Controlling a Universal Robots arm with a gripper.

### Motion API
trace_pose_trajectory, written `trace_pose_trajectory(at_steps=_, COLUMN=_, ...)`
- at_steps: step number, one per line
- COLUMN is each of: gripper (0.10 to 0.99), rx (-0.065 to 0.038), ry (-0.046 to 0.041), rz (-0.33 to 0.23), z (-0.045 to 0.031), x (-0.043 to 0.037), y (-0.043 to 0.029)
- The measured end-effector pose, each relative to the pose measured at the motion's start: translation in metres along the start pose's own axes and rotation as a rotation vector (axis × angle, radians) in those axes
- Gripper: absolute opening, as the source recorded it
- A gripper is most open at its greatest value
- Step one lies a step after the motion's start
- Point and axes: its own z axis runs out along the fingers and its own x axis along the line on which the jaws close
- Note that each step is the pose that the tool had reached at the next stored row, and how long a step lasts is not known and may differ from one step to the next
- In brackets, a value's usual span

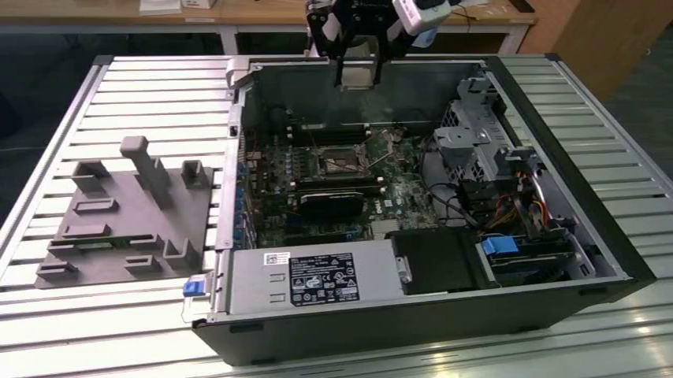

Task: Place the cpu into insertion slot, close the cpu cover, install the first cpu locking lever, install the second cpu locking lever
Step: 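Place the cpu into insertion slot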

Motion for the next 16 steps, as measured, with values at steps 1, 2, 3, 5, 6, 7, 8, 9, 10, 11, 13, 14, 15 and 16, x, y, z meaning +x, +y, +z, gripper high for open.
trace_pose_trajectory(at_steps=1, gripper=0.533, rx=0.0, ry=0.0, rz=0.0, z=0.0009, x=0.0, y=-0.0001)
trace_pose_trajectory(at_steps=2, gripper=0.533, rx=0.0, ry=0.0, rz=0.0, z=0.0018, x=0.0, y=-0.0002)
trace_pose_trajectory(at_steps=3, gripper=0.533, rx=0.0, ry=0.0, rz=0.0, z=0.0027, x=-0.0001, y=-0.0002)
trace_pose_trajectory(at_steps=5, gripper=0.533, rx=0.0, ry=0.0, rz=0.0, z=0.0047, x=-0.0001, y=-0.0004)
trace_pose_trajectory(at_steps=6, gripper=0.533, rx=0.0, ry=0.0, rz=0.0, z=0.0058, x=-0.0001, y=-0.0005)
trace_pose_trajectory(at_steps=7, gripper=0.533, rx=0.0, ry=0.0, rz=0.0, z=0.007, x=-0.0001, y=-0.0006)
trace_pose_trajectory(at_steps=8, gripper=0.533, rx=0.0, ry=0.0, rz=0.0, z=0.0084, x=-0.0002, y=-0.0007)
trace_pose_trajectory(at_steps=9, gripper=0.533, rx=0.0, ry=0.0, rz=0.0, z=0.0101, x=-0.0002, y=-0.0009)
trace_pose_trajectory(at_steps=10, gripper=0.533, rx=0.0, ry=0.0, rz=0.0, z=0.0118, x=-0.0002, y=-0.001)
trace_pose_trajectory(at_steps=11, gripper=0.533, rx=0.0, ry=0.0, rz=0.0, z=0.0136, x=-0.0003, y=-0.0012)
trace_pose_trajectory(at_steps=13, gripper=0.533, rx=0.0, ry=0.0001, rz=0.0, z=0.0171, x=-0.0003, y=-0.0015)
trace_pose_trajectory(at_steps=14, gripper=0.533, rx=0.0, ry=0.0, rz=0.0, z=0.019, x=-0.0002, y=-0.0017)
trace_pose_trajectory(at_steps=15, gripper=0.533, rx=0.0, ry=0.0, rz=0.0, z=0.0208, x=-0.0001, y=-0.0019)
trace_pose_trajectory(at_steps=16, gripper=0.533, rx=0.0, ry=-0.0001, rz=0.0, z=0.0226, x=0.0, y=-0.002)
